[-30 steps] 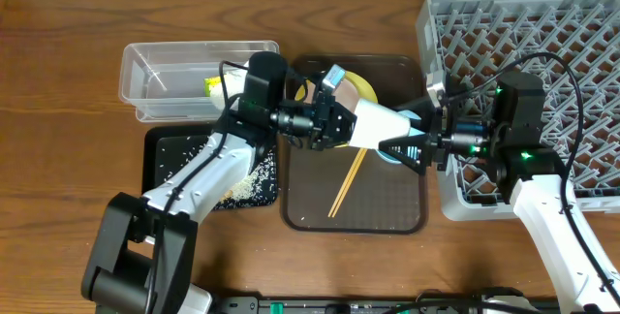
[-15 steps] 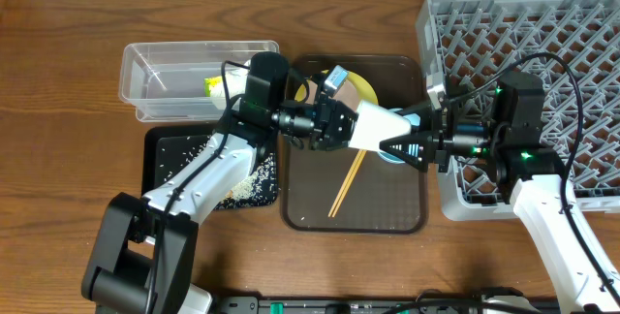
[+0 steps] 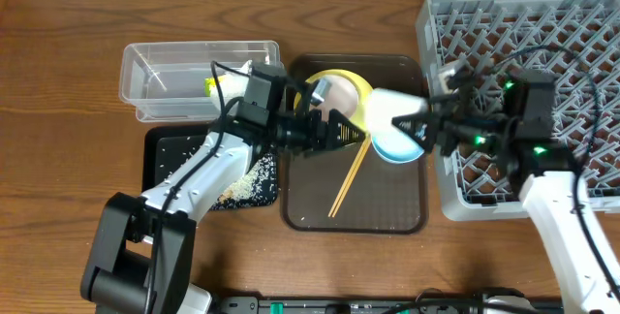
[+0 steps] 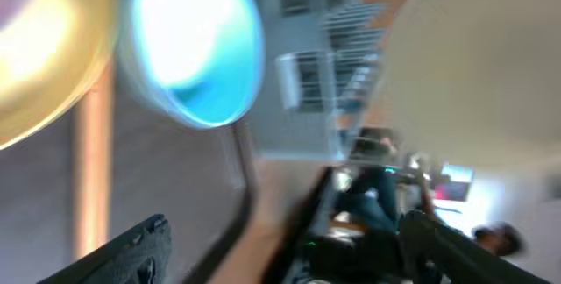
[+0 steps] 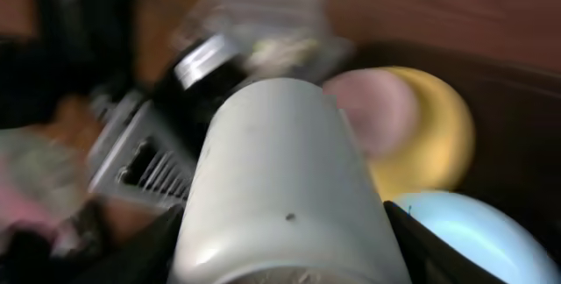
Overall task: Sort waste into correct bins and load items into the dishwasher rack
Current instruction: 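Pass the white cup from the left gripper to the right gripper, then carry the cup with the right gripper into the rack, upside down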
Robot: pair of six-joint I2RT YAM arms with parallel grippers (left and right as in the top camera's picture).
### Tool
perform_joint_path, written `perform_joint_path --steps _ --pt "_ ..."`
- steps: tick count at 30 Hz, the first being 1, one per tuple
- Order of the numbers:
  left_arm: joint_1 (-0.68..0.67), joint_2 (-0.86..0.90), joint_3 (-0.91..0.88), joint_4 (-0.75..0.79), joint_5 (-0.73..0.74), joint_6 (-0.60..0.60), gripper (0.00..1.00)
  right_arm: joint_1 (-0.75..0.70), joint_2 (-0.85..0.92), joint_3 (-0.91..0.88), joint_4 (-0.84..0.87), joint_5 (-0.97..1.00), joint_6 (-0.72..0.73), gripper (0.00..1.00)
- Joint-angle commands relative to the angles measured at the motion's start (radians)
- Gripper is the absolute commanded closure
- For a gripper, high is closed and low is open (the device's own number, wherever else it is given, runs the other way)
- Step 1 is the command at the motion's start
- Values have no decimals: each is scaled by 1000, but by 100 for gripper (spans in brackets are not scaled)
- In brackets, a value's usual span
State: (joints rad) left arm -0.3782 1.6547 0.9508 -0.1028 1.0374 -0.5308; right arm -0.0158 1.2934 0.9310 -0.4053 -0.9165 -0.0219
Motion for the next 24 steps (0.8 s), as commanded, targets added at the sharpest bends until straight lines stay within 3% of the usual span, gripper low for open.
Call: perform_joint_path --steps 1,3,9,15,18,24 --pt "-5 -61 4 -80 -179 166 14 -36 -32 112 -100 255 6 43" --pt "-5 -106 4 -149 -259 208 10 -47 -32 176 -208 355 6 43" --pt "-5 -304 5 -361 -521 296 9 -51 -32 349 -484 679 11 43" --pt "-5 -456 5 -496 -794 312 8 -71 -26 391 -677 1091 151 41" --pt "-5 -492 4 -514 -865 312 8 -124 -9 391 -692 1122 159 41" --pt "-5 -504 4 -514 -871 309 8 -269 74 389 -703 1067 159 41"
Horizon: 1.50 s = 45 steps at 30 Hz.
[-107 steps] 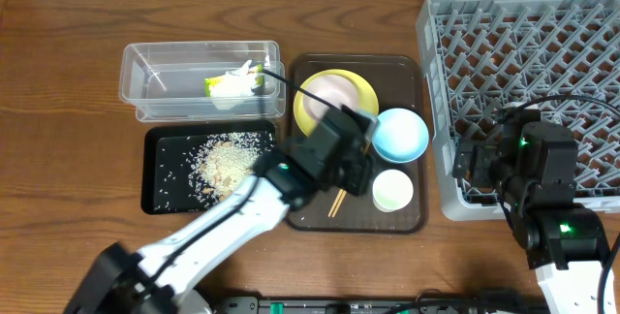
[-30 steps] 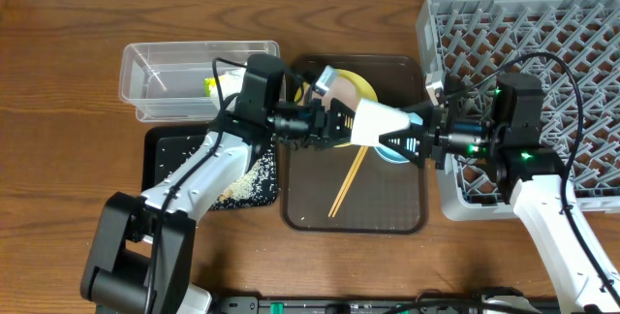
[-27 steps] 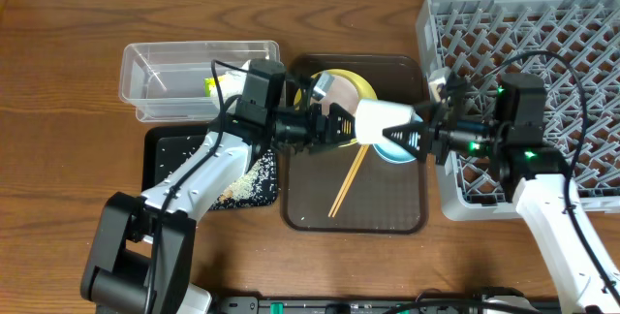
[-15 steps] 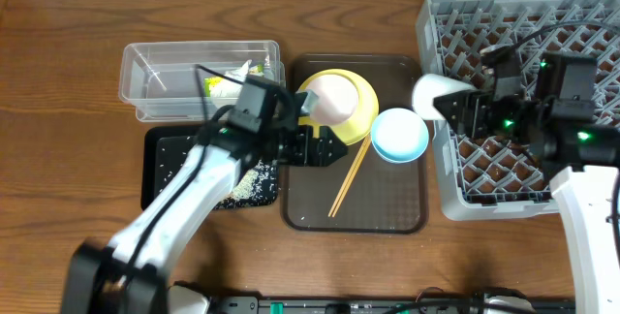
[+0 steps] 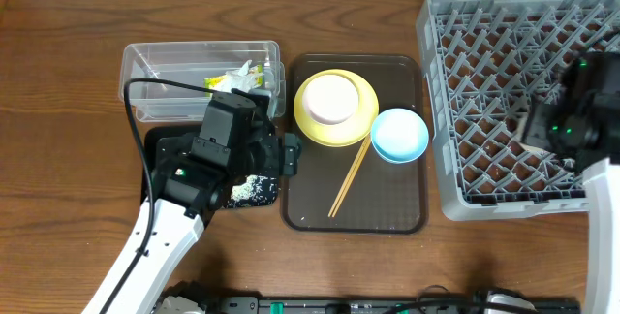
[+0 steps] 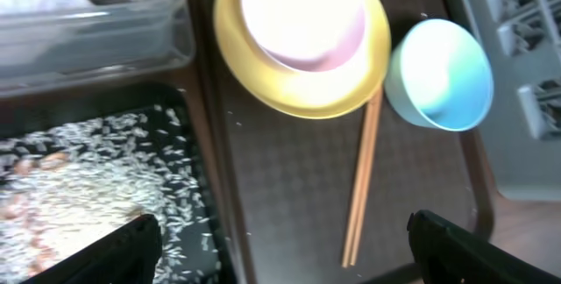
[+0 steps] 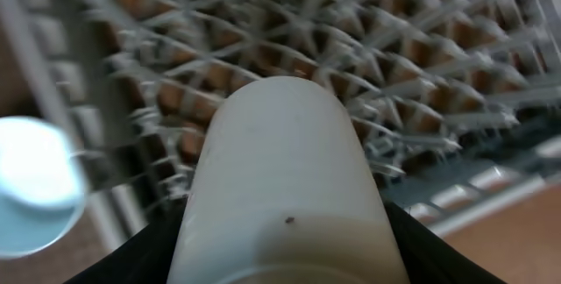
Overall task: Sort waste into correct bins and load items into the dishwasher rack
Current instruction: 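Carry the cup with the right gripper into the rack, upside down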
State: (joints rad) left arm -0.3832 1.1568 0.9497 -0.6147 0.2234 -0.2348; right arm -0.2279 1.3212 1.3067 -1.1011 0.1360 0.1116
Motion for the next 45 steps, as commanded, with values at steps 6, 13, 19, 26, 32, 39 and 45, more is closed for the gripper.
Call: perform_joint_path --steps 6,13,19,26,32,39,45 --pt "0 -6 5 -2 -56 13 8 -114 174 13 -39 -40 22 43" --pt "0 -6 5 -2 -56 13 8 -114 286 13 -2 -73 22 35" --pt "0 -6 5 -3 -56 13 8 -114 299 14 13 -157 22 13" --pt "0 -6 5 -2 -56 13 8 -114 294 14 13 -164 22 14" --pt "0 -6 5 -2 -56 13 8 -114 254 29 2 -169 22 12" --pt "0 -6 5 -2 -56 13 8 -114 178 28 -48 -98 35 16" --pt "0 -6 5 -2 -56 13 8 -111 185 -10 -86 24 105 16"
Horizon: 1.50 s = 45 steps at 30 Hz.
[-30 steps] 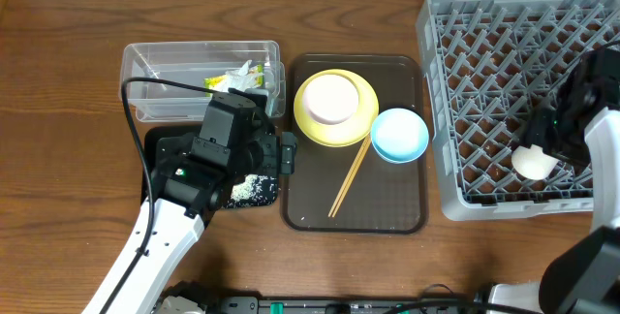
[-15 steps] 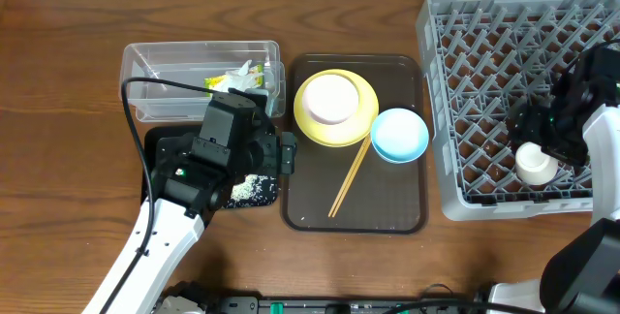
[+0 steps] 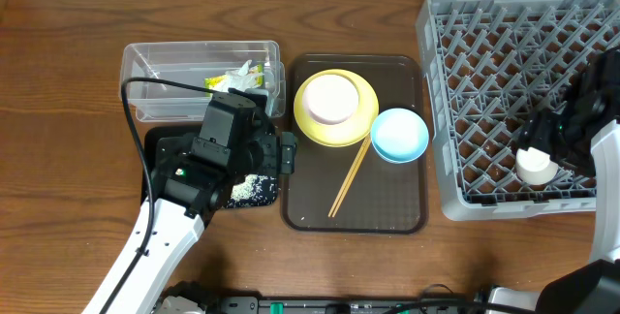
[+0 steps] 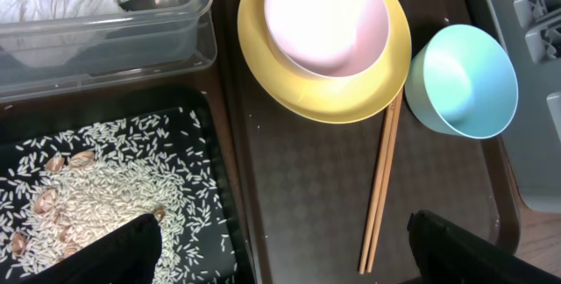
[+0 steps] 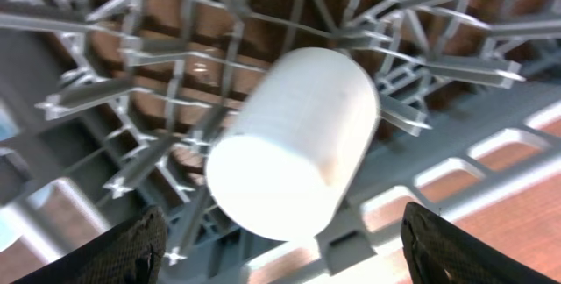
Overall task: Sort waste into correct bins and load items into the dishwasher rack
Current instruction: 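Carry the cup with the right gripper into the rack, upside down, then lower the cup between the rack tines and open the right gripper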
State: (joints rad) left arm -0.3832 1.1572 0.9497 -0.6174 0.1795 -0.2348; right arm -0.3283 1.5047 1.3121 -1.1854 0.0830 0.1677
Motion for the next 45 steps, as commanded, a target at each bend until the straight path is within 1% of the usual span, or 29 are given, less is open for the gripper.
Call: perform_joint_path --steps 1,11,14,18,21,25,29,33,38,45 --pt "0 -7 5 1 -12 13 8 -11 1 -27 0 78 58 17" --pt "0 -7 5 1 -12 13 8 -11 1 -112 26 165 136 17" --pt "0 -7 5 0 -12 13 8 -11 1 -112 27 185 154 18" --pt "0 -7 5 0 -12 13 8 -11 1 -112 31 193 155 23" --pt "0 -7 5 0 -12 13 8 -12 1 -112 26 206 177 23" --pt "0 -7 5 1 -12 13 8 -11 1 -112 29 169 175 21" --pt "0 -7 5 1 -12 13 8 -11 -3 -109 28 125 150 21" --pt "0 -7 5 1 -13 13 8 -11 -21 -84 26 113 149 18" --pt "0 -7 5 2 -12 13 8 -11 -54 -56 60 18 89 15" --pt "0 -7 5 1 -12 13 8 -11 -41 -75 72 25 90 14"
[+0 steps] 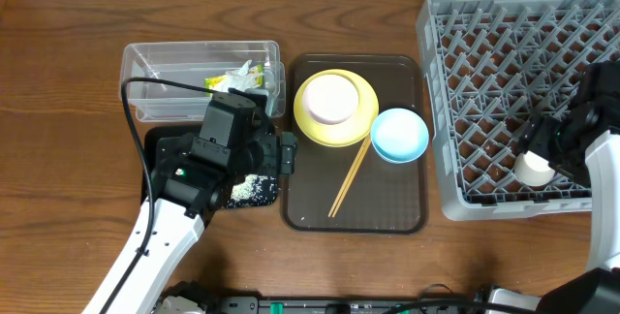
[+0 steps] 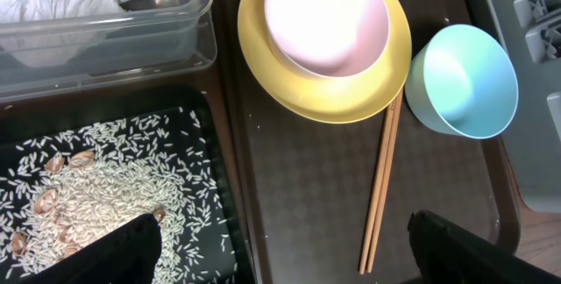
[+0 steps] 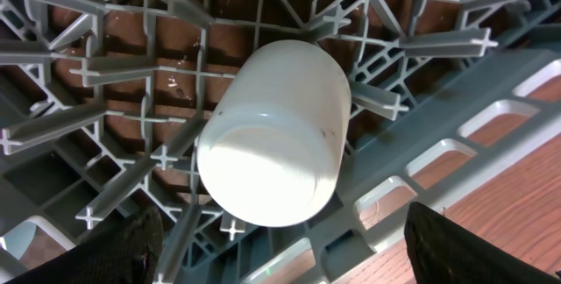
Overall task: Sort waste into correct bins and load items into the dishwasher rack
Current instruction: 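Lower the cup between the rack tines and open the right gripper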
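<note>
A white cup (image 3: 276, 139) stands upside down among the pegs of the grey dishwasher rack (image 1: 484, 81), near its front right corner (image 1: 533, 166). My right gripper (image 3: 280, 258) hangs open just above it, touching nothing. On the brown tray (image 1: 387, 207) sit a yellow plate (image 2: 263, 65) with a pink bowl (image 2: 326, 19) in it, a light blue bowl (image 2: 462, 82) and a pair of wooden chopsticks (image 2: 379, 196). My left gripper (image 2: 280, 258) is open over the tray's left edge, empty.
A clear bin (image 1: 174, 77) at the back left holds crumpled wrappers. In front of it a black tray (image 2: 105, 223) carries scattered rice and scraps. The left arm (image 1: 184, 198) reaches over that black tray.
The right gripper shifted slightly over the rack; the cup now shows squarely below it, base up. The left arm and the tray items have not moved.
First my right gripper held the white cup over the tray while the left arm reached across it. Then the cup was over the rack and the left arm was back by the black tray. The cup was then released among the rack's pegs, where it stays.
</note>
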Robot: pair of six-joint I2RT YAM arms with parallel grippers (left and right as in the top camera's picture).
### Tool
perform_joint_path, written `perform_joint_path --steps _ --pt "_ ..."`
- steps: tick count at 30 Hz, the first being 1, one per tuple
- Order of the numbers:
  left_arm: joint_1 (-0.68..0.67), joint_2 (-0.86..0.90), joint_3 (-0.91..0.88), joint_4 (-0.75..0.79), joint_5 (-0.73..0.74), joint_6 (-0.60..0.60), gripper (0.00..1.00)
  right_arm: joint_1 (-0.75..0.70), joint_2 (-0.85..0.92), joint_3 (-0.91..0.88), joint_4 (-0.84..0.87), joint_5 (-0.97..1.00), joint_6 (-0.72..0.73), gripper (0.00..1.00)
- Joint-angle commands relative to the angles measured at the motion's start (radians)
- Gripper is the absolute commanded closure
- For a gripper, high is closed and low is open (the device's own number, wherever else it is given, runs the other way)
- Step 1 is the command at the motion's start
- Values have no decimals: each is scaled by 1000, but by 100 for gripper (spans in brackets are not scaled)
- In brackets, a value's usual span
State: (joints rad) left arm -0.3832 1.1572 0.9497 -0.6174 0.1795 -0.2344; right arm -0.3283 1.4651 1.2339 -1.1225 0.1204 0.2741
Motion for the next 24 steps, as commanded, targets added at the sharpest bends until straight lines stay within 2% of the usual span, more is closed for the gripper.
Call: perform_joint_path --steps 1,16,24 --pt "0 -7 5 1 -12 12 8 -11 2 -1 13 -13 -17 13" --pt "0 -7 5 0 -12 12 8 -11 80 -71 87 14 3 14" --pt "0 -7 5 1 -12 13 7 -11 85 -71 86 52 22 33"
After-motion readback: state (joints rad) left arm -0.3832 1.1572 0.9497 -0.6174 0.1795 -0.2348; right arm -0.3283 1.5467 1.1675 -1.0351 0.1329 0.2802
